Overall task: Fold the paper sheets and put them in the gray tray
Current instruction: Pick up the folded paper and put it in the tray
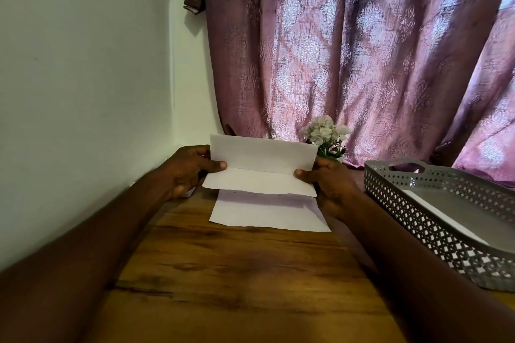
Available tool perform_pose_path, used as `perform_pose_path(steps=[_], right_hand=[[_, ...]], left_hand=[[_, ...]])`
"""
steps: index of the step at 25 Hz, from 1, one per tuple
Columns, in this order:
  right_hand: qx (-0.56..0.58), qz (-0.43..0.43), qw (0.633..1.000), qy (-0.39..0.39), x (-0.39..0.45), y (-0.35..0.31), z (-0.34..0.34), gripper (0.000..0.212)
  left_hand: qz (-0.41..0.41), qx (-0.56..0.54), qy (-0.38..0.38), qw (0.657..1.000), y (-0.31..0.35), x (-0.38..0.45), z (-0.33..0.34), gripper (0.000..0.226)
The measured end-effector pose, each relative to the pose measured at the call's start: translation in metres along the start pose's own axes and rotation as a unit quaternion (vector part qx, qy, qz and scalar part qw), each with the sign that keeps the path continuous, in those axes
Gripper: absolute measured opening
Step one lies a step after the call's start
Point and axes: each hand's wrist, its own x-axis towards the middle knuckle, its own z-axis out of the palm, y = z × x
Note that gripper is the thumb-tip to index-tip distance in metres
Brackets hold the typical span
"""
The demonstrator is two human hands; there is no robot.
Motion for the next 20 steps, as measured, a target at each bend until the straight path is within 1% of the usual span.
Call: perform_pose_path(steps=[1,3,6,8,10,12,13,14,15,16,18,19,20], right_hand=[[-0.004,-0.002,1.000,0.005,0.001,0.001,-0.001,0.040],[-0.030,-0.009,0.999,0.018,0.004,0.003,-0.002,0.030],[-0.065,0.009,0.998,0.015,0.003,0.002,0.000,0.038],[-0.052,0.022,0.998,0.012,0.002,0.001,0.001,0.033],[-0.004,0.039,0.999,0.006,0.000,-0.001,-0.002,0.028],[0.019,0.062,0.998,-0.026,-0.004,-0.003,-0.004,0.035],[0.019,0.068,0.996,-0.045,-0.007,-0.005,-0.002,0.038],[0.015,0.061,0.996,-0.055,-0.009,-0.006,-0.001,0.035],[0.014,0.045,0.997,-0.063,-0.010,-0.006,0.002,0.031],[0.016,0.025,0.997,-0.068,-0.009,-0.005,0.003,0.035],[0.028,-0.005,0.998,-0.059,-0.007,-0.003,0.007,0.054],[0.036,-0.010,0.998,-0.048,-0.007,-0.002,0.007,0.058],[0.043,-0.008,0.998,-0.040,-0.007,-0.002,0.007,0.058]], left_hand=[[-0.001,0.008,0.008,1.000,0.000,0.001,0.000,0.035],[-0.005,0.048,0.024,0.999,-0.001,0.003,-0.002,0.025],[-0.031,0.071,0.035,0.996,0.003,0.001,-0.004,0.023],[-0.049,0.056,0.028,0.997,0.003,0.000,-0.002,0.017],[-0.061,0.016,0.015,0.998,0.005,-0.002,-0.004,0.024],[-0.064,-0.034,0.002,0.997,0.008,-0.005,-0.007,0.035],[-0.057,-0.050,-0.007,0.997,0.009,-0.007,-0.006,0.037],[-0.047,-0.054,-0.014,0.997,0.009,-0.007,-0.003,0.034],[-0.040,-0.054,-0.019,0.998,0.008,-0.008,0.000,0.032],[-0.042,-0.052,-0.022,0.998,0.006,-0.008,0.003,0.036],[-0.077,-0.031,-0.047,0.995,0.001,-0.010,0.005,0.050],[-0.093,-0.011,-0.067,0.993,-0.001,-0.012,0.006,0.053],[-0.099,0.007,-0.082,0.992,-0.003,-0.013,0.006,0.053]])
